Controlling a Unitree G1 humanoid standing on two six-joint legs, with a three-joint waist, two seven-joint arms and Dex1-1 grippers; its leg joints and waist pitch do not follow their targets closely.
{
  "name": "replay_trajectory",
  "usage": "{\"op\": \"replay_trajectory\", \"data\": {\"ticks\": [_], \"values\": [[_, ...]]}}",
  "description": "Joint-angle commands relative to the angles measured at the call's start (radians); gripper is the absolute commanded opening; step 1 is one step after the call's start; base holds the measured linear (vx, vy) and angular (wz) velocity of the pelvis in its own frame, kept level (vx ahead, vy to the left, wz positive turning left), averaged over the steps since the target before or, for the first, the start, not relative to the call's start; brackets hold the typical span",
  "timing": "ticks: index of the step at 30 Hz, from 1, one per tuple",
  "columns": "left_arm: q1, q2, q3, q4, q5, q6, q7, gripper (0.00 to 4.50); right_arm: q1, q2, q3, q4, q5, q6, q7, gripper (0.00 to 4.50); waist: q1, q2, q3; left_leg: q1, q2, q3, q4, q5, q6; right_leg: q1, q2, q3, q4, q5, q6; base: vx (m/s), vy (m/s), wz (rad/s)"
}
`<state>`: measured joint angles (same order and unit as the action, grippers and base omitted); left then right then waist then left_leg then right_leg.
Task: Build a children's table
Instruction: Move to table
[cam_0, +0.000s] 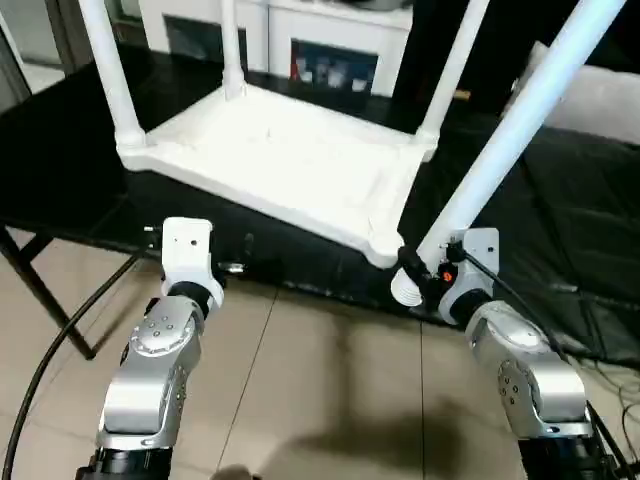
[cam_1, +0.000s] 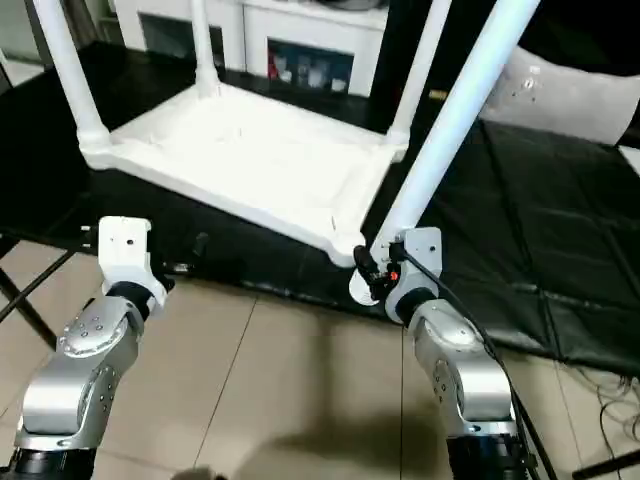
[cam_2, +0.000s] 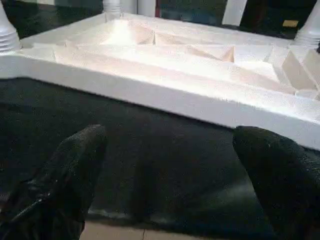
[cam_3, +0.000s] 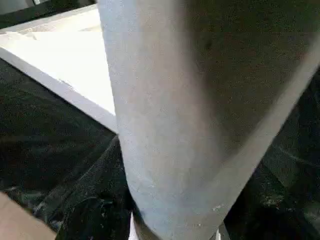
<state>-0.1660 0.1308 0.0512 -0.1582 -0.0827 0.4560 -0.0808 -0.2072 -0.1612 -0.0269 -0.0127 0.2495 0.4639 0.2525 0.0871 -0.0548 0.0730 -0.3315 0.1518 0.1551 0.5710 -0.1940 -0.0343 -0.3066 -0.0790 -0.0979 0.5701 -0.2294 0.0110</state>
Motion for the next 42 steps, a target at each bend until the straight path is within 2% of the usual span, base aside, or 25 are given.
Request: {"op": "replay_trajectory", "data": {"ticks": [1,2,3,5,7,9,10,12,13,14,16,20,21,23,24,26,27,29,32,33,35,38,39,41,42], "values": [[-0.009,-0.003,-0.011,-0.002,-0.004,0.005,-0.005,4.5,-0.007,-0.02,0.011,-0.004,-0.019,-0.006,0.011,1.87,-0.004,0.014,-0.057,0.022,0.077,-0.027,-0.092,-0.475,-0.014,0.029,-0.073,0.047,-0.097,-0.461,-0.112,0.076,0.018,-0.02],[-0.008,-0.004,-0.011,-0.003,-0.004,0.006,-0.006,4.5,-0.009,-0.023,0.016,-0.003,-0.024,-0.007,0.013,1.87,-0.004,0.018,-0.062,0.032,0.08,-0.024,-0.095,-0.43,0.001,0.029,-0.067,0.045,-0.089,-0.376,-0.136,0.066,0.014,0.02],[-0.006,-0.005,-0.012,-0.004,-0.003,0.006,-0.008,4.5,-0.01,-0.023,0.021,-0.001,-0.028,-0.012,0.014,1.87,0.007,0.013,-0.064,-0.048,0.046,-0.035,-0.088,-0.312,0.087,0.094,-0.086,0.023,-0.102,-0.331,-0.12,0.066,0.014,0.02],[-0.005,-0.005,-0.012,-0.004,-0.003,0.006,-0.008,4.5,-0.011,-0.022,0.022,0.0,-0.029,-0.014,0.015,1.87,0.01,0.017,-0.075,-0.053,0.035,-0.035,-0.057,-0.149,0.177,0.117,-0.101,0.002,-0.116,-0.298,-0.113,0.1,0.009,0.27],[-0.004,-0.005,-0.012,-0.004,-0.003,0.007,-0.009,4.5,-0.01,-0.01,0.015,0.002,-0.022,-0.021,0.008,1.87,-0.007,0.031,-0.093,0.045,0.075,-0.055,-0.064,-0.024,0.193,0.06,-0.039,-0.007,-0.06,-0.153,-0.137,0.147,0.003,0.27],[-0.003,-0.004,-0.011,-0.004,-0.003,0.007,-0.009,4.5,-0.008,0.004,0.004,0.001,-0.012,-0.019,-0.002,1.87,-0.053,0.024,-0.094,0.176,0.161,-0.172,-0.055,0.15,0.426,-0.097,-0.018,0.003,0.076,-0.128,-0.049,0.195,-0.014,0.03],[-0.002,-0.003,-0.012,-0.005,-0.002,0.008,-0.01,4.5,-0.008,0.001,0.005,-0.002,-0.015,-0.017,-0.001,1.87,-0.048,0.018,-0.09,0.177,0.169,-0.174,-0.048,0.171,0.467,-0.12,-0.029,0.019,0.095,-0.131,-0.028,0.132,-0.046,0.06],[-0.002,-0.002,-0.014,-0.004,-0.001,0.008,-0.011,4.5,-0.007,-0.002,0.005,-0.006,-0.017,-0.014,0.001,1.87,-0.048,-0.01,-0.078,0.118,0.102,-0.096,-0.032,0.095,0.426,-0.101,-0.063,0.073,0.04,-0.021,-0.044,0.096,-0.076,0.08],[-0.001,-0.002,-0.014,-0.003,0.0,0.007,-0.011,4.5,-0.007,-0.003,0.005,-0.006,-0.018,-0.014,0.002,1.87,-0.013,-0.052,-0.067,0.003,-0.016,-0.011,0.018,-0.076,0.316,0.01,-0.091,0.142,-0.046,-0.103,-0.075,0.08,-0.084,0.13],[-0.001,-0.002,-0.014,-0.003,0.0,0.007,-0.011,4.5,-0.008,-0.003,0.005,-0.006,-0.018,-0.014,0.002,1.87,0.012,-0.054,-0.059,-0.029,-0.031,-0.007,0.072,-0.143,0.258,0.051,-0.157,0.2,-0.093,-0.268,-0.094,0.093,-0.088,0.05],[-0.002,-0.002,-0.018,-0.001,0.001,0.007,-0.013,4.5,-0.008,-0.002,0.004,-0.005,-0.021,-0.014,0.001,1.87,0.04,-0.028,-0.067,-0.093,0.011,-0.049,0.111,-0.057,0.091,0.11,-0.175,0.19,-0.082,-0.35,-0.241,0.092,-0.081,-0.02],[-0.004,-0.001,-0.022,0.005,0.002,0.005,-0.017,4.5,-0.008,0.004,0.005,-0.006,-0.028,-0.016,-0.003,1.87,-0.001,0.046,-0.061,0.018,0.082,-0.065,-0.062,-0.123,0.07,0.034,-0.005,0.036,-0.033,-0.288,-0.186,0.108,0.004,-0.03],[-0.004,0.0,-0.022,0.006,0.002,0.004,-0.018,4.5,-0.007,0.003,0.008,-0.01,-0.029,-0.016,-0.004,1.87,-0.062,0.047,-0.093,0.135,0.135,-0.173,-0.067,-0.05,0.26,-0.06,0.008,0.012,0.089,-0.139,-0.113,0.149,0.039,-0.05],[-0.005,-0.001,-0.023,0.006,0.003,0.004,-0.018,4.5,-0.006,0.003,0.009,-0.012,-0.029,-0.015,-0.005,1.87,-0.076,0.019,-0.092,0.156,0.164,-0.18,-0.051,0.013,0.454,-0.118,-0.028,0.044,0.123,-0.107,-0.023,0.114,-0.004,0.02],[-0.005,-0.001,-0.023,0.006,0.003,0.005,-0.019,4.5,-0.006,0.003,0.01,-0.013,-0.028,-0.013,-0.006,1.87,-0.071,0.023,-0.082,0.137,0.144,-0.158,-0.051,-0.002,0.462,-0.116,-0.031,0.049,0.114,-0.088,-0.021,0.096,-0.016,0.06],[-0.007,0.0,-0.028,0.008,0.006,0.004,-0.02,4.5,-0.003,0.003,0.021,-0.031,-0.035,-0.006,-0.01,1.87,-0.051,-0.029,-0.076,0.032,0.021,-0.037,-0.019,-0.14,0.326,-0.01,-0.07,0.104,-0.009,-0.024,-0.069,0.067,-0.059,0.1],[-0.009,0.002,-0.029,0.01,0.007,0.003,-0.02,4.5,0.001,0.012,0.016,-0.05,-0.037,0.005,-0.021,1.87,0.01,-0.043,-0.083,-0.075,-0.011,-0.036,0.112,-0.104,0.184,0.118,-0.181,0.201,-0.086,-0.307,-0.17,0.067,-0.072,0.09],[-0.01,0.002,-0.03,0.011,0.007,0.003,-0.02,4.5,0.004,0.021,0.006,-0.059,-0.033,0.009,-0.033,1.87,0.022,-0.025,-0.074,-0.097,0.007,-0.049,0.1,-0.02,0.094,0.112,-0.148,0.165,-0.08,-0.311,-0.244,0.085,-0.061,-0.04],[-0.011,0.003,-0.031,0.014,0.008,0.001,-0.02,4.5,0.005,0.027,-0.019,-0.074,-0.02,0.025,-0.051,1.87,0.01,0.034,-0.063,-0.026,0.063,-0.047,-0.044,-0.049,0.07,0.062,-0.037,0.053,-0.063,-0.317,-0.201,0.11,0.001,-0.03],[-0.012,0.003,-0.032,0.017,0.01,0.0,-0.022,4.5,0.005,0.011,-0.013,-0.078,-0.028,0.03,-0.046,1.87,-0.039,0.053,-0.078,0.107,0.127,-0.134,-0.071,-0.206,0.143,-0.033,0.011,0.021,0.051,-0.202,-0.15,0.15,0.043,0.0],[-0.015,0.005,-0.034,0.02,0.014,-0.002,-0.025,4.5,0.008,0.001,-0.009,-0.084,-0.024,0.035,-0.038,1.87,-0.053,0.037,-0.092,0.157,0.16,-0.186,-0.062,-0.145,0.341,-0.095,-0.008,0.033,0.116,-0.129,-0.04,0.149,0.021,0.05],[-0.019,0.008,-0.04,0.026,0.017,-0.006,-0.023,4.5,0.009,-0.002,-0.009,-0.09,-0.026,0.035,-0.034,1.87,-0.056,0.005,-0.08,0.108,0.094,-0.108,-0.046,-0.098,0.395,-0.091,-0.04,0.068,0.06,-0.001,-0.036,0.102,-0.023,0.09],[-0.019,0.008,-0.041,0.027,0.017,-0.007,-0.023,4.5,0.009,-0.001,-0.01,-0.09,-0.026,0.036,-0.034,1.87,-0.004,-0.036,-0.069,0.002,-0.028,-0.01,0.034,-0.2,0.238,0.037,-0.118,0.172,-0.068,-0.21,-0.127,0.071,-0.062,0.11],[-0.021,0.009,-0.043,0.03,0.018,-0.008,-0.024,4.5,0.006,-0.001,-0.009,-0.088,-0.026,0.035,-0.027,1.87,0.03,-0.037,-0.086,-0.08,-0.002,-0.048,0.115,-0.075,0.131,0.132,-0.178,0.214,-0.082,-0.34,-0.242,0.096,-0.059,-0.03],[-0.022,0.01,-0.044,0.032,0.018,-0.009,-0.024,4.5,0.004,0.001,-0.011,-0.086,-0.024,0.032,-0.024,1.87,0.034,-0.03,-0.083,-0.101,0.001,-0.053,0.11,-0.014,0.096,0.13,-0.145,0.187,-0.067,-0.216,-0.289,0.107,-0.039,-0.07]]}}
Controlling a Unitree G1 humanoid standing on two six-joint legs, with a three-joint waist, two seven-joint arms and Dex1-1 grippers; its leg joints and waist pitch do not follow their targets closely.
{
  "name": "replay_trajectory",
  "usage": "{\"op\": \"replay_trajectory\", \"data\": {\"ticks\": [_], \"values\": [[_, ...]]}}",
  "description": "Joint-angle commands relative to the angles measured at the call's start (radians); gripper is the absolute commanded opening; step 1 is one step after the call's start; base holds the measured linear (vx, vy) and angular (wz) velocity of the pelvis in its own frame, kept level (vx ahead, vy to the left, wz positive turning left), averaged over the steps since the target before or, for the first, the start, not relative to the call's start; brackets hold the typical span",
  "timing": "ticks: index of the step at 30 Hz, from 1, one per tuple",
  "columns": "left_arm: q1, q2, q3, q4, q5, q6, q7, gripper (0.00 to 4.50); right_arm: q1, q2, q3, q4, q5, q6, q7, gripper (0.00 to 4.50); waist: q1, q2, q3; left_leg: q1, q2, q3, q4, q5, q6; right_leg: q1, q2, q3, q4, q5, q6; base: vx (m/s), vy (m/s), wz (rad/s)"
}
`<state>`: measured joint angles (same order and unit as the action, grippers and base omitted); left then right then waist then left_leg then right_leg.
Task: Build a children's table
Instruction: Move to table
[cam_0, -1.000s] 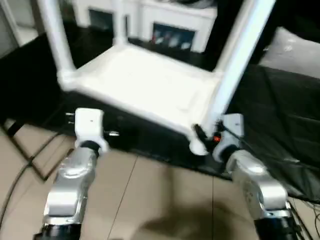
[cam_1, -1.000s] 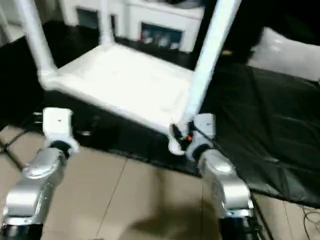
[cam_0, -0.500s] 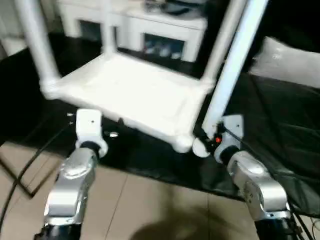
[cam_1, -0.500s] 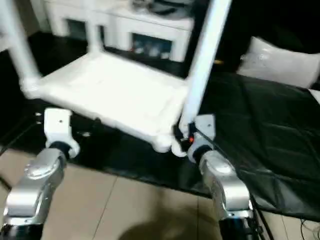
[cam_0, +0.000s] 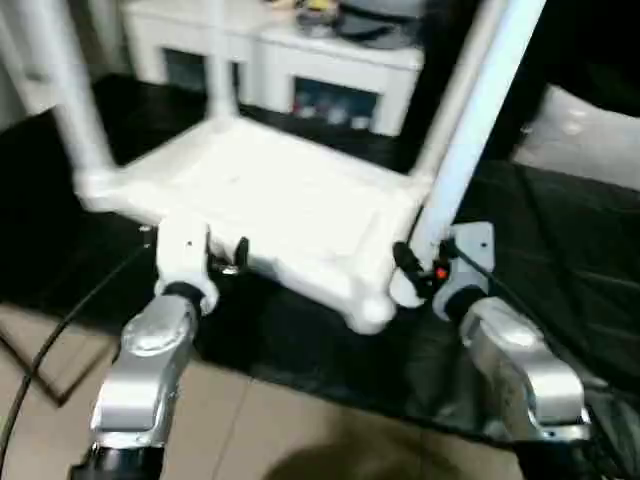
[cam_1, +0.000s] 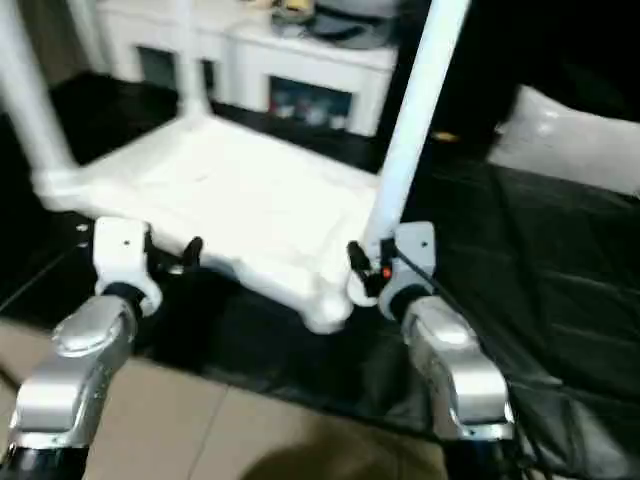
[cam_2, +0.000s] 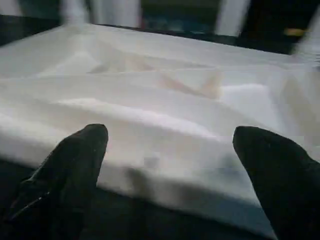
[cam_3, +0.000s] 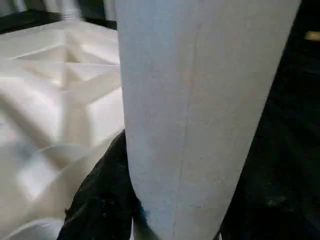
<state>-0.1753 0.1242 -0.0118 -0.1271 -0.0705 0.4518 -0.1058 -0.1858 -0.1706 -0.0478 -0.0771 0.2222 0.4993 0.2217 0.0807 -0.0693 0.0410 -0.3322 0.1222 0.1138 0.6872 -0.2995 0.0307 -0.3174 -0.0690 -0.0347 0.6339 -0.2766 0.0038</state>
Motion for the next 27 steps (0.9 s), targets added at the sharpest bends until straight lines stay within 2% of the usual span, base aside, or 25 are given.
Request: {"op": "replay_trajectory", "data": {"ticks": [1,2,3,4,5,6,7,8,9,10,11,12,13,14,15,16,17,18,20,21,22,23,24,25,27], "values": [[-0.014,0.016,0.018,0.003,0.006,-0.006,0.0,4.5,-0.02,0.013,0.008,-0.019,0.01,-0.007,0.01,1.87,0.038,-0.001,-0.044,-0.096,0.043,-0.014,-0.03,0.126,0.02,0.127,-0.143,0.097,-0.132,-0.145,-0.301,0.111,-0.02,-0.03],[-0.014,0.016,0.018,0.003,0.006,-0.006,0.0,4.5,-0.02,0.013,0.008,-0.019,0.01,-0.007,0.01,1.87,0.035,0.016,-0.044,-0.088,0.055,-0.011,-0.068,0.169,0.019,0.116,-0.114,0.061,-0.125,-0.134,-0.299,0.127,0.017,-0.01],[-0.018,0.015,0.019,0.006,0.009,-0.007,-0.003,4.5,-0.023,0.006,0.015,-0.015,0.006,-0.01,0.015,1.87,-0.003,0.071,-0.045,0.001,0.105,-0.047,-0.169,0.138,0.053,0.051,0.0,-0.039,-0.066,-0.121,-0.178,0.127,0.017,-0.01],[-0.019,0.014,0.02,0.008,0.01,-0.007,-0.004,4.5,-0.023,0.006,0.016,-0.014,0.007,-0.01,0.014,1.87,-0.032,0.076,-0.062,0.086,0.138,-0.096,-0.166,0.137,0.119,-0.011,0.02,-0.053,-0.009,-0.097,-0.143,0.184,0.027,0.03],[-0.019,0.013,0.02,0.008,0.011,-0.007,-0.005,4.5,-0.023,0.006,0.016,-0.012,0.006,-0.012,0.014,1.87,-0.05,0.064,-0.079,0.154,0.183,-0.156,-0.156,0.117,0.255,-0.085,0.0,-0.044,0.061,-0.109,-0.063,0.183,0.009,0.04],[-0.02,0.013,0.02,0.01,0.012,-0.009,-0.005,4.5,-0.023,0.007,0.015,-0.008,0.003,-0.011,0.006,1.87,-0.038,0.063,-0.068,0.138,0.183,-0.143,-0.147,0.162,0.341,-0.118,-0.011,-0.032,0.088,-0.079,0.011,0.183,0.009,0.04],[-0.02,0.014,0.018,0.012,0.011,-0.011,-0.004,4.5,-0.024,0.009,0.009,0.0,-0.003,-0.006,-0.01,1.87,-0.042,0.051,-0.069,0.14,0.185,-0.136,-0.145,0.195,0.373,-0.136,-0.019,-0.025,0.094,-0.05,0.03,0.11,0.007,0.08],[-0.02,0.015,0.015,0.014,0.013,-0.012,-0.003,4.5,-0.026,0.003,0.013,0.01,-0.006,0.017,-0.008,1.87,-0.04,0.044,-0.068,0.13,0.177,-0.121,-0.149,0.211,0.39,-0.14,-0.022,-0.021,0.094,-0.019,0.042,0.074,-0.023,0.11],[-0.02,0.016,0.013,0.015,0.014,-0.014,-0.002,4.5,-0.025,-0.01,0.03,0.017,-0.022,0.014,0.003,1.87,-0.038,0.007,-0.052,0.064,0.088,-0.027,-0.143,0.094,0.319,-0.094,-0.044,0.01,-0.02,0.114,-0.02,0.074,-0.023,0.11],[-0.02,0.016,0.011,0.016,0.015,-0.015,-0.001,4.5,-0.022,-0.02,0.045,0.021,-0.041,0.01,0.007,1.87,-0.032,-0.016,-0.05,0.028,0.048,0.0,-0.141,-0.016,0.253,-0.045,-0.058,0.035,-0.058,0.071,-0.016,0.066,-0.075,0.03],[-0.02,0.017,0.007,0.018,0.018,-0.017,0.001,4.5,-0.019,-0.023,0.052,0.024,-0.05,0.003,0.01,1.87,0.018,-0.035,-0.048,-0.02,-0.013,0.022,-0.049,-0.077,0.154,0.035,-0.152,0.129,-0.133,-0.196,-0.084,0.049,-0.081,0.01],[-0.02,0.018,0.005,0.018,0.019,-0.017,0.001,4.5,-0.019,-0.02,0.051,0.024,-0.049,-0.003,0.011,1.87,0.041,-0.029,-0.053,-0.052,0.014,-0.009,-0.009,-0.002,0.063,0.077,-0.188,0.144,-0.143,-0.353,-0.166,0.049,-0.081,0.01],[-0.019,0.018,0.003,0.019,0.021,-0.018,0.002,4.5,-0.019,-0.014,0.045,0.025,-0.046,-0.008,0.008,1.87,0.043,-0.026,-0.051,-0.065,0.021,-0.016,-0.01,0.038,0.032,0.083,-0.185,0.136,-0.138,-0.34,-0.192,0.044,-0.056,-0.04],[-0.019,0.018,0.003,0.019,0.023,-0.019,0.002,4.5,-0.02,-0.012,0.043,0.026,-0.045,-0.01,0.008,1.87,0.042,-0.02,-0.046,-0.067,0.033,-0.02,-0.028,0.089,0.004,0.076,-0.178,0.117,-0.132,-0.297,-0.214,0.058,-0.047,-0.06],[-0.017,0.017,0.003,0.017,0.028,-0.02,0.003,4.5,-0.02,-0.013,0.044,0.028,-0.044,-0.02,0.01,1.87,0.027,0.009,-0.051,-0.045,0.064,-0.008,-0.124,0.238,-0.033,0.032,-0.091,0.04,-0.082,-0.039,-0.223,0.058,-0.047,-0.06],[-0.014,0.013,0.006,0.017,0.03,-0.023,0.004,4.5,-0.021,-0.015,0.047,0.035,-0.044,-0.035,0.01,1.87,0.009,0.029,-0.056,-0.028,0.087,-0.017,-0.133,0.268,-0.026,0.005,-0.048,0.02,-0.043,0.107,-0.186,0.061,0.003,-0.07],[-0.012,0.013,0.005,0.018,0.032,-0.025,0.005,4.5,-0.021,-0.017,0.05,0.04,-0.045,-0.04,0.012,1.87,0.004,0.024,-0.065,-0.006,0.094,-0.023,-0.122,0.305,-0.028,-0.011,-0.047,0.02,-0.032,0.191,-0.182,0.082,0.038,-0.07],[-0.01,0.013,0.005,0.018,0.033,-0.026,0.007,4.5,-0.021,-0.02,0.052,0.044,-0.046,-0.045,0.015,1.87,0.001,0.017,-0.076,-0.003,0.087,-0.028,-0.106,0.478,-0.023,-0.008,-0.047,0.025,-0.013,0.397,-0.196,0.082,0.038,-0.07],[-0.009,0.013,0.004,0.018,0.033,-0.027,0.008,4.5,-0.021,-0.022,0.053,0.048,-0.044,-0.051,0.018,1.87,0.003,0.01,-0.071,-0.01,0.08,-0.023,-0.099,0.56,-0.025,-0.011,-0.048,0.029,-0.015,0.486,-0.205,0.028,0.017,-0.01],[-0.008,0.012,0.003,0.018,0.032,-0.029,0.009,4.5,-0.02,-0.021,0.052,0.053,-0.043,-0.06,0.025,1.87,0.004,0.007,-0.06,-0.022,0.077,-0.012,-0.114,0.393,-0.043,-0.003,-0.06,0.034,-0.031,0.376,-0.216,0.0,0.0,0.0],[-0.008,0.012,0.002,0.018,0.032,-0.029,0.009,4.5,-0.02,-0.021,0.051,0.054,-0.043,-0.06,0.026,1.87,0.005,0.006,-0.056,-0.023,0.08,-0.009,-0.121,0.305,-0.05,-0.001,-0.066,0.037,-0.039,0.313,-0.219,0.0,0.0,0.0],[-0.008,0.012,0.0,0.02,0.031,-0.031,0.011,4.5,-0.02,-0.021,0.049,0.06,-0.045,-0.066,0.031,1.87,0.004,0.005,-0.048,-0.022,0.088,-0.009,-0.134,0.144,-0.066,0.001,-0.074,0.04,-0.051,0.184,-0.219,0.0,0.0,0.0],[-0.009,0.012,-0.002,0.021,0.03,-0.032,0.012,4.5,-0.02,-0.023,0.048,0.063,-0.049,-0.067,0.032,1.87,0.003,0.006,-0.042,-0.017,0.093,-0.009,-0.144,0.029,-0.08,-0.003,-0.078,0.042,-0.062,0.074,-0.212,0.0,0.0,0.0],[-0.008,0.012,-0.002,0.021,0.03,-0.033,0.012,4.5,-0.021,-0.023,0.048,0.065,-0.05,-0.068,0.032,1.87,0.002,0.008,-0.039,-0.016,0.094,-0.009,-0.147,-0.014,-0.088,-0.005,-0.079,0.043,-0.066,0.024,-0.207,-0.051,-0.014,-0.02],[-0.008,0.01,-0.001,0.021,0.033,-0.035,0.012,4.5,-0.025,-0.024,0.042,0.079,-0.061,-0.061,0.016,1.87,0.001,0.005,-0.029,-0.009,0.095,-0.008,-0.158,-0.142,-0.106,-0.016,-0.08,0.046,-0.087,-0.171,-0.17,-0.069,-0.024,0.0]]}}
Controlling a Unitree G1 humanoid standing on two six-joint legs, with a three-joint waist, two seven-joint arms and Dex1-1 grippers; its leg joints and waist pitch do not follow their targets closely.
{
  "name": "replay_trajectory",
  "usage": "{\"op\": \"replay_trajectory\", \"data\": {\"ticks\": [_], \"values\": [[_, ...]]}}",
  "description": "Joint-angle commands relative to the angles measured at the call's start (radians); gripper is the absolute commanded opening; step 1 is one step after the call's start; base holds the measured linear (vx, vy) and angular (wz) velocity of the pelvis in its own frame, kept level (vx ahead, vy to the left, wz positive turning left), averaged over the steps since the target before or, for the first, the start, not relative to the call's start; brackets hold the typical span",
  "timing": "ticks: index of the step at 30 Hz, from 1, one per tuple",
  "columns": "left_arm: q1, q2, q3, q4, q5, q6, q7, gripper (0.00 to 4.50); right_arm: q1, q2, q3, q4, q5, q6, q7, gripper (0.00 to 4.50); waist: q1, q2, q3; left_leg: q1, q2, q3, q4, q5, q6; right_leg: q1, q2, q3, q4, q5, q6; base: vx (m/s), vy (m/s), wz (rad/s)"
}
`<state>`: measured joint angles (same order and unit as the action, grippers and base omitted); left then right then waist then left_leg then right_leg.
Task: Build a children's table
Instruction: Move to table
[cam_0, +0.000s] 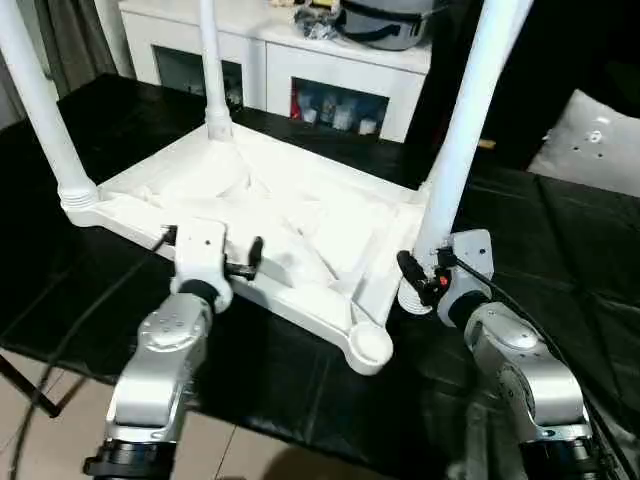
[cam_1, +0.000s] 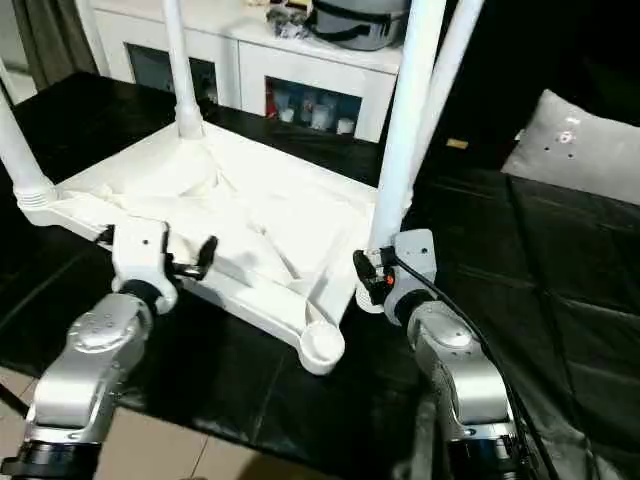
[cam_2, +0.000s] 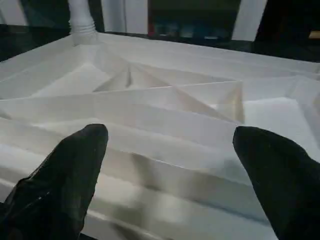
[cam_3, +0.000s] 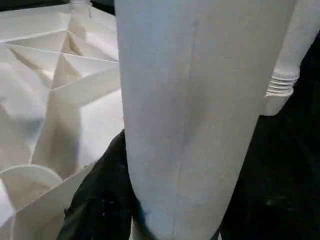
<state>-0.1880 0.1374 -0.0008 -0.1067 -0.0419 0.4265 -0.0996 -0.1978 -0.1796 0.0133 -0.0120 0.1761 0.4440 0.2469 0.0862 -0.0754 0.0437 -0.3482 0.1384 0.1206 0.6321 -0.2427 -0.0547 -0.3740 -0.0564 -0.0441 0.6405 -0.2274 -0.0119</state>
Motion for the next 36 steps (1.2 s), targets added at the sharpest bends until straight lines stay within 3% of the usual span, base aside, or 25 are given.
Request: {"op": "replay_trajectory", "data": {"ticks": [1,7,11,12,13,14,15,16,17,18,19,20,21,22,23,24,25,26,27,29,30,31,32,34,36], "values": [[0.006,-0.005,-0.012,0.0,0.007,-0.012,0.005,4.5,-0.015,-0.011,-0.028,0.021,-0.011,-0.011,-0.017,1.87,-0.005,0.008,-0.032,0.008,0.078,-0.014,-0.103,-0.215,-0.024,0.039,-0.094,0.056,-0.098,-0.257,-0.144,-0.068,-0.027,0.03],[0.011,-0.011,0.001,-0.013,-0.003,-0.032,0.0,4.5,-0.017,-0.003,-0.033,0.019,0.004,-0.092,0.014,1.87,0.0,0.001,-0.04,-0.007,0.077,-0.006,-0.103,-0.147,-0.003,0.037,-0.094,0.058,-0.093,-0.192,-0.116,0.0,0.0,0.0],[0.01,-0.011,0.008,-0.016,-0.007,-0.026,0.001,4.5,-0.013,-0.003,-0.023,0.017,0.001,-0.072,0.014,1.87,0.026,-0.011,-0.044,-0.031,0.054,0.008,-0.056,-0.044,0.108,0.066,-0.167,0.108,-0.123,-0.203,-0.149,0.0,0.0,0.0],[0.011,-0.006,0.006,-0.016,-0.001,-0.029,0.0,4.5,-0.012,0.001,-0.024,0.019,0.005,-0.066,0.013,1.87,0.056,-0.017,-0.043,-0.007,0.047,0.021,0.015,-0.098,0.053,0.055,-0.174,0.229,-0.16,-0.356,-0.159,0.0,0.0,0.0],[0.011,-0.002,0.003,-0.017,0.004,-0.024,0.001,4.5,-0.012,0.001,-0.024,0.02,0.009,-0.066,0.016,1.87,0.062,-0.025,-0.038,-0.032,0.036,0.012,0.03,-0.116,0.041,0.079,-0.173,0.258,-0.163,-0.377,-0.171,0.004,0.089,-0.38],[0.011,0.0,0.002,-0.018,0.008,-0.021,0.001,4.5,-0.012,0.002,-0.023,0.021,0.01,-0.066,0.017,1.87,0.086,-0.015,-0.034,-0.047,0.037,-0.018,0.062,-0.133,0.022,0.082,-0.191,0.299,-0.176,-0.402,-0.195,0.005,0.143,-0.69],[0.011,0.006,-0.002,-0.017,0.015,-0.028,-0.001,4.5,-0.012,0.0,-0.021,0.022,0.011,-0.068,0.021,1.87,0.085,-0.001,-0.028,-0.029,0.045,-0.033,0.019,-0.114,-0.018,0.05,-0.117,0.27,-0.159,-0.401,-0.194,0.005,0.143,-0.69],[0.011,0.015,-0.01,-0.016,0.028,-0.031,-0.004,4.5,-0.012,-0.001,-0.019,0.023,0.01,-0.076,0.023,1.87,0.072,0.014,-0.03,-0.009,0.049,-0.021,-0.039,-0.107,-0.049,0.025,-0.049,0.228,-0.136,-0.357,-0.168,-0.014,0.197,-0.68],[0.009,0.023,-0.02,-0.012,0.038,-0.034,-0.01,4.5,-0.012,-0.002,-0.016,0.025,0.005,-0.088,0.024,1.87,0.028,0.054,-0.052,0.071,0.105,-0.024,-0.101,-0.108,-0.128,-0.079,0.054,0.108,-0.02,-0.18,-0.059,-0.041,0.212,-0.54],[0.009,0.027,-0.024,-0.011,0.042,-0.036,-0.014,4.5,-0.012,-0.002,-0.015,0.027,0.002,-0.095,0.024,1.87,0.022,0.061,-0.06,0.06,0.149,-0.015,-0.118,-0.044,-0.234,-0.074,0.036,0.063,0.02,-0.041,-0.027,-0.041,0.212,-0.54],[0.009,0.03,-0.027,-0.011,0.045,-0.037,-0.016,4.5,-0.012,0.0,-0.015,0.026,0.0,-0.1,0.022,1.87,0.022,0.061,-0.06,0.06,0.149,-0.015,-0.118,-0.044,-0.234,-0.074,0.036,0.063,0.02,-0.041,-0.027,-0.061,0.18,-0.47],[0.009,0.029,-0.029,-0.013,0.045,-0.037,-0.018,4.5,-0.011,0.003,-0.021,0.023,0.001,-0.095,0.014,1.87,0.008,0.073,-0.068,0.042,0.248,-0.018,-0.158,0.177,-0.273,-0.082,0.005,0.007,0.051,0.026,-0.002,-0.051,0.113,-0.43],[0.009,0.029,-0.03,-0.014,0.044,-0.037,-0.019,4.5,-0.011,0.005,-0.024,0.022,0.002,-0.093,0.011,1.87,0.01,0.074,-0.081,0.051,0.283,-0.012,-0.145,0.396,-0.239,-0.099,-0.013,-0.02,0.076,0.056,-0.021,-0.051,0.113,-0.43],[0.01,0.029,-0.029,-0.016,0.041,-0.039,-0.021,4.5,-0.012,0.007,-0.028,0.017,0.003,-0.093,0.007,1.87,0.005,0.07,-0.089,0.061,0.293,-0.012,-0.129,0.493,-0.19,-0.104,-0.023,-0.029,0.078,0.057,-0.027,-0.046,0.037,-0.48],[0.011,0.028,-0.028,-0.018,0.038,-0.04,-0.022,4.5,-0.012,0.007,-0.029,0.013,0.004,-0.094,0.008,1.87,0.003,0.069,-0.087,0.045,0.232,-0.061,-0.112,0.557,-0.011,-0.081,-0.033,-0.026,0.076,-0.019,0.007,-0.056,-0.035,-0.34],[0.013,0.028,-0.027,-0.02,0.036,-0.042,-0.024,4.5,-0.012,0.007,-0.029,0.008,0.005,-0.095,0.009,1.87,-0.006,0.037,-0.099,0.074,0.204,-0.047,-0.065,0.556,0.186,-0.096,-0.058,0.0,0.028,0.029,-0.045,-0.056,-0.035,-0.34],[0.016,0.031,-0.031,-0.024,0.034,-0.049,-0.034,4.5,-0.007,0.007,-0.026,-0.009,0.005,-0.097,0.012,1.87,-0.005,-0.002,-0.099,0.001,0.096,0.015,-0.015,0.452,0.283,-0.023,-0.084,0.025,-0.028,0.2,-0.146,-0.072,-0.1,-0.1],[0.016,0.031,-0.031,-0.024,0.034,-0.049,-0.035,4.5,-0.006,0.007,-0.026,-0.01,0.006,-0.097,0.012,1.87,0.013,-0.025,-0.101,-0.044,0.03,0.055,0.005,0.351,0.271,0.024,-0.088,0.044,-0.031,0.366,-0.187,-0.074,-0.141,-0.09],[0.018,0.034,-0.033,-0.026,0.035,-0.05,-0.038,4.5,0.004,0.01,-0.021,-0.019,0.003,-0.099,0.009,1.87,0.037,-0.025,-0.076,-0.063,0.03,0.046,-0.013,0.121,0.164,0.026,-0.149,0.059,-0.072,0.393,-0.116,-0.074,-0.141,-0.09],[0.018,0.038,-0.037,-0.027,0.036,-0.051,-0.04,4.5,0.014,0.014,-0.017,-0.025,-0.001,-0.105,0.006,1.87,0.041,-0.019,-0.064,-0.047,0.042,0.049,-0.029,-0.005,0.085,0.02,-0.129,0.055,-0.097,0.119,-0.026,-0.096,-0.165,0.04],[0.017,0.045,-0.041,-0.026,0.037,-0.054,-0.045,4.5,0.024,0.019,-0.012,-0.03,-0.006,-0.11,0.003,1.87,0.037,-0.007,-0.05,-0.038,0.06,0.041,-0.066,-0.095,0.013,0.017,-0.096,0.038,-0.119,-0.296,0.062,-0.106,-0.16,0.03],[0.017,0.045,-0.041,-0.026,0.037,-0.054,-0.045,4.5,0.024,0.019,-0.012,-0.03,-0.006,-0.11,0.003,1.87,0.037,-0.007,-0.05,-0.038,0.06,0.041,-0.066,-0.095,0.013,0.017,-0.096,0.038,-0.119,-0.296,0.062,-0.108,-0.102,-0.01],[0.015,0.049,-0.041,-0.024,0.038,-0.059,-0.051,4.5,0.03,0.022,-0.009,-0.032,-0.009,-0.116,0.001,1.87,0.034,0.002,-0.038,-0.016,0.069,0.038,-0.079,-0.177,-0.023,0.002,-0.084,0.028,-0.147,-0.564,0.093,-0.102,-0.047,0.0],[0.003,0.053,-0.031,-0.021,-0.023,-0.056,-0.122,4.5,0.027,0.028,-0.018,-0.029,-0.006,-0.129,-0.005,1.87,0.034,0.006,-0.039,-0.011,0.078,0.029,-0.097,-0.205,-0.045,0.006,-0.077,0.019,-0.144,-0.564,0.075,-0.092,-0.027,-0.01],[-0.013,0.075,-0.05,-0.017,-0.034,-0.053,-0.18,4.5,0.021,0.031,-0.036,-0.026,0.007,-0.136,-0.009,1.87,0.032,0.011,-0.04,-0.007,0.094,0.018,-0.117,-0.23,-0.043,0.008,-0.076,0.02,-0.131,-0.437,0.017,-0.062,0.02,0.01]]}}
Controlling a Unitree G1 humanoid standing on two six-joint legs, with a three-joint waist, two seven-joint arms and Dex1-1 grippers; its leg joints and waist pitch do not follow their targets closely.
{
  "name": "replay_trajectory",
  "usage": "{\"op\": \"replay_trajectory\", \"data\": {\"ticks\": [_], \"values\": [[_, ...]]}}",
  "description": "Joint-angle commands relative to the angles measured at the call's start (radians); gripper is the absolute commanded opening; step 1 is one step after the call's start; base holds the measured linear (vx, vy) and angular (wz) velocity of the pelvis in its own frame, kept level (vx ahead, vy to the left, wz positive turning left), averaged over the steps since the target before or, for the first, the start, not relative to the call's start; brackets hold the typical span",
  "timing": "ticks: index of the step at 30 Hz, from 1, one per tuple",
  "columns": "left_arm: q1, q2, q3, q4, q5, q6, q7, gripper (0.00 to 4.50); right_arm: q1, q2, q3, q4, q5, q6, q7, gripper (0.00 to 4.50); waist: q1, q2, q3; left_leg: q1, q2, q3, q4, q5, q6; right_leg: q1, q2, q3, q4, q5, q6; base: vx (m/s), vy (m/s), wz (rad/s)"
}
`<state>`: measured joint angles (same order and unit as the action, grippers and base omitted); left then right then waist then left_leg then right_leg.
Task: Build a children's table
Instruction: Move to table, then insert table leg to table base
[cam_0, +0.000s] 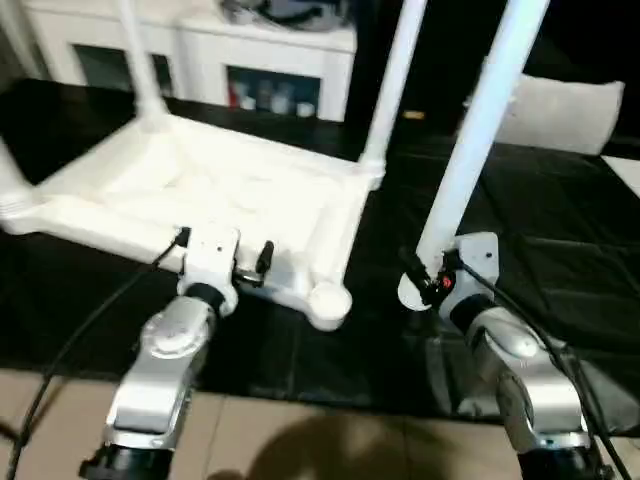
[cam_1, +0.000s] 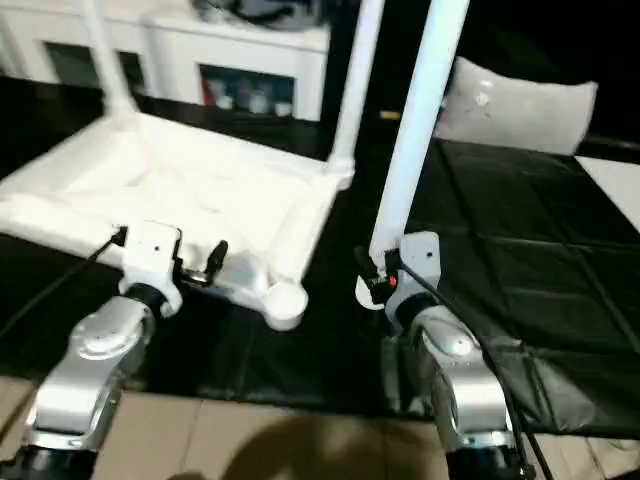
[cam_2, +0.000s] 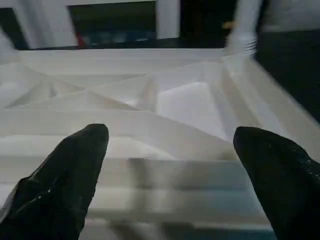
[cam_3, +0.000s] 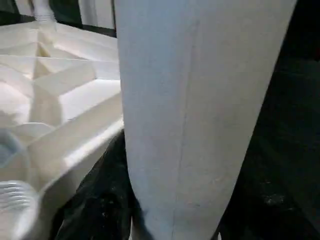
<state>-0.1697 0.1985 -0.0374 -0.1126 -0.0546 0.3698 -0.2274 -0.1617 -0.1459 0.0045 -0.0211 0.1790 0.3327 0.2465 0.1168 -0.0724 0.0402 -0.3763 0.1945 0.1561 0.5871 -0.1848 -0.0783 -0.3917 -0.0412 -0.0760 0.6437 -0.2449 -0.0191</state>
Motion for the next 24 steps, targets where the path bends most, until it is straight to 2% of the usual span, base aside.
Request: {"op": "replay_trajectory", "data": {"ticks": [1,2,3,4,5,6,7,8,9,10,11,12,14,15,16,17,18,20,21,22,23,24], "values": [[-0.055,0.04,-0.034,0.008,-0.012,-0.001,-0.095,4.5,-0.021,-0.003,-0.045,-0.012,0.019,-0.024,-0.008,1.87,0.001,0.008,-0.037,0.021,0.038,-0.017,-0.072,-0.288,-0.02,0.026,-0.091,0.052,-0.134,-0.419,0.025,0.0,0.0,0.0],[-0.076,0.064,-0.055,0.025,-0.002,-0.004,-0.132,4.5,-0.027,-0.005,-0.061,-0.007,0.034,-0.033,-0.001,1.87,0.0,0.016,-0.031,0.033,0.043,-0.021,-0.081,-0.363,-0.028,0.017,-0.092,0.054,-0.132,-0.42,-0.005,0.0,0.0,0.0],[-0.096,0.09,-0.078,0.04,0.009,-0.008,-0.167,4.5,-0.031,-0.006,-0.076,-0.005,0.048,-0.043,0.007,1.86,-0.002,0.021,-0.03,0.036,0.044,-0.026,-0.085,-0.406,-0.042,0.021,-0.097,0.054,-0.131,-0.424,-0.017,0.0,0.0,0.0],[-0.096,0.09,-0.078,0.04,0.009,-0.008,-0.167,4.5,-0.031,-0.006,-0.076,-0.005,0.048,-0.043,0.007,1.86,-0.002,0.02,-0.028,0.037,0.043,-0.027,-0.088,-0.419,-0.045,0.02,-0.097,0.054,-0.134,-0.424,-0.021,-0.03,0.059,-0.03],[-0.12,0.13,-0.111,0.055,0.013,-0.006,-0.231,4.5,-0.036,-0.008,-0.09,-0.001,0.061,-0.073,0.019,1.86,-0.004,0.019,-0.034,0.031,0.045,-0.03,-0.093,-0.409,-0.051,0.032,-0.101,0.055,-0.124,-0.376,-0.035,-0.009,0.07,-0.07],[-0.122,0.133,-0.115,0.056,0.014,-0.006,-0.237,4.5,-0.037,-0.009,-0.091,0.0,0.061,-0.076,0.02,1.86,-0.004,0.02,-0.036,0.028,0.045,-0.029,-0.094,-0.384,-0.052,0.034,-0.103,0.058,-0.118,-0.323,-0.047,-0.009,0.07,-0.07],[-0.129,0.147,-0.127,0.06,0.015,-0.004,-0.26,4.5,-0.039,-0.01,-0.095,0.002,0.063,-0.088,0.025,1.86,-0.008,0.015,-0.038,0.023,0.043,-0.026,-0.094,-0.353,-0.045,0.037,-0.102,0.06,-0.111,-0.275,-0.056,0.01,0.067,-0.09],[-0.143,0.173,-0.154,0.068,0.022,-0.009,-0.311,4.5,-0.042,-0.008,-0.104,0.002,0.085,-0.09,0.042,1.86,-0.007,0.017,-0.038,0.024,0.042,-0.026,-0.094,-0.343,-0.043,0.037,-0.103,0.06,-0.108,-0.258,-0.063,0.023,0.053,-0.04],[-0.158,0.202,-0.182,0.078,0.023,-0.005,-0.373,4.5,-0.046,0.004,-0.115,0.004,0.118,-0.102,0.065,1.86,-0.004,0.023,-0.042,0.033,0.04,-0.021,-0.089,-0.336,-0.037,0.029,-0.104,0.064,-0.11,-0.235,-0.075,0.023,0.053,-0.04],[-0.167,0.22,-0.196,0.083,0.02,-0.002,-0.413,4.5,-0.047,0.014,-0.121,0.003,0.139,-0.108,0.078,1.86,-0.006,0.02,-0.045,0.03,0.038,-0.02,-0.088,-0.317,-0.033,0.032,-0.103,0.066,-0.104,-0.2,-0.085,0.0,0.0,0.0],[-0.187,0.246,-0.218,0.102,0.026,-0.012,-0.466,4.5,-0.051,0.008,-0.121,0.009,0.145,-0.109,0.093,1.86,-0.007,0.023,-0.048,0.023,0.037,-0.02,-0.087,-0.286,-0.03,0.038,-0.104,0.068,-0.098,-0.155,-0.094,0.0,0.0,0.0],[-0.215,0.272,-0.239,0.13,0.032,-0.023,-0.519,4.5,-0.056,-0.004,-0.118,0.018,0.145,-0.106,0.11,1.86,-0.005,0.032,-0.052,0.025,0.034,-0.013,-0.081,-0.212,-0.021,0.038,-0.099,0.067,-0.087,-0.03,-0.117,0.0,0.0,0.0],[-0.22,0.277,-0.242,0.136,0.033,-0.025,-0.528,4.5,-0.057,-0.007,-0.118,0.019,0.146,-0.106,0.113,1.86,-0.005,0.028,-0.054,0.023,0.034,-0.009,-0.075,-0.156,-0.013,0.046,-0.101,0.067,-0.079,0.053,-0.143,0.0,0.0,0.0],[-0.259,0.303,-0.268,0.19,0.051,-0.067,-0.584,4.33,-0.064,-0.016,-0.122,0.024,0.158,-0.098,0.132,1.86,-0.002,0.027,-0.053,0.023,0.032,-0.006,-0.073,-0.133,-0.005,0.048,-0.103,0.067,-0.077,0.078,-0.155,0.0,0.0,0.0],[-0.259,0.303,-0.268,0.19,0.051,-0.067,-0.584,4.23,-0.064,-0.016,-0.122,0.024,0.158,-0.098,0.132,1.86,0.0,0.041,-0.052,0.023,0.03,-0.007,-0.073,-0.132,-0.001,0.047,-0.103,0.068,-0.079,0.076,-0.156,0.0,0.0,0.0],[-0.282,0.318,-0.284,0.229,0.063,-0.11,-0.623,4.23,-0.068,-0.021,-0.125,0.027,0.155,-0.088,0.127,1.86,-0.002,0.037,-0.053,0.025,0.031,-0.004,-0.072,-0.139,-0.002,0.048,-0.102,0.068,-0.08,0.074,-0.158,0.0,0.0,0.0],[-0.313,0.334,-0.303,0.285,0.08,-0.177,-0.678,4.16,-0.075,-0.021,-0.141,0.036,0.172,-0.063,0.125,1.86,0.0,0.032,-0.05,0.025,0.03,-0.005,-0.074,-0.147,0.0,0.051,-0.103,0.068,-0.084,0.034,-0.156,0.0,0.0,0.0],[-0.329,0.338,-0.311,0.315,0.085,-0.203,-0.704,4.02,-0.077,-0.023,-0.148,0.044,0.17,-0.066,0.116,1.86,0.002,0.035,-0.049,0.026,0.031,-0.005,-0.075,-0.155,-0.003,0.051,-0.106,0.069,-0.085,-0.001,-0.156,0.0,0.0,0.0],[-0.357,0.343,-0.325,0.364,0.089,-0.241,-0.737,3.89,-0.077,-0.03,-0.148,0.05,0.167,-0.076,0.124,1.86,0.002,0.047,-0.047,0.025,0.034,-0.007,-0.076,-0.161,-0.012,0.05,-0.109,0.069,-0.084,-0.016,-0.159,0.0,0.0,0.0],[-0.37,0.344,-0.331,0.387,0.09,-0.259,-0.75,3.8,-0.077,-0.035,-0.145,0.05,0.168,-0.081,0.136,1.86,0.001,0.043,-0.047,0.027,0.036,-0.006,-0.077,-0.181,-0.02,0.05,-0.109,0.069,-0.086,-0.032,-0.16,0.0,0.0,0.0],[-0.394,0.338,-0.339,0.435,0.099,-0.303,-0.757,3.77,-0.076,-0.039,-0.136,0.054,0.156,-0.121,0.152,1.86,0.001,0.048,-0.048,0.027,0.037,-0.007,-0.077,-0.193,-0.023,0.05,-0.111,0.069,-0.085,-0.043,-0.163,0.0,0.0,0.0],[-0.42,0.328,-0.346,0.488,0.103,-0.337,-0.766,3.61,-0.076,-0.041,-0.129,0.059,0.146,-0.157,0.165,1.86,0.001,0.045,-0.046,0.028,0.034,-0.004,-0.076,-0.207,-0.023,0.046,-0.111,0.069,-0.092,-0.068,-0.159,0.0,0.0,0.0]]}}
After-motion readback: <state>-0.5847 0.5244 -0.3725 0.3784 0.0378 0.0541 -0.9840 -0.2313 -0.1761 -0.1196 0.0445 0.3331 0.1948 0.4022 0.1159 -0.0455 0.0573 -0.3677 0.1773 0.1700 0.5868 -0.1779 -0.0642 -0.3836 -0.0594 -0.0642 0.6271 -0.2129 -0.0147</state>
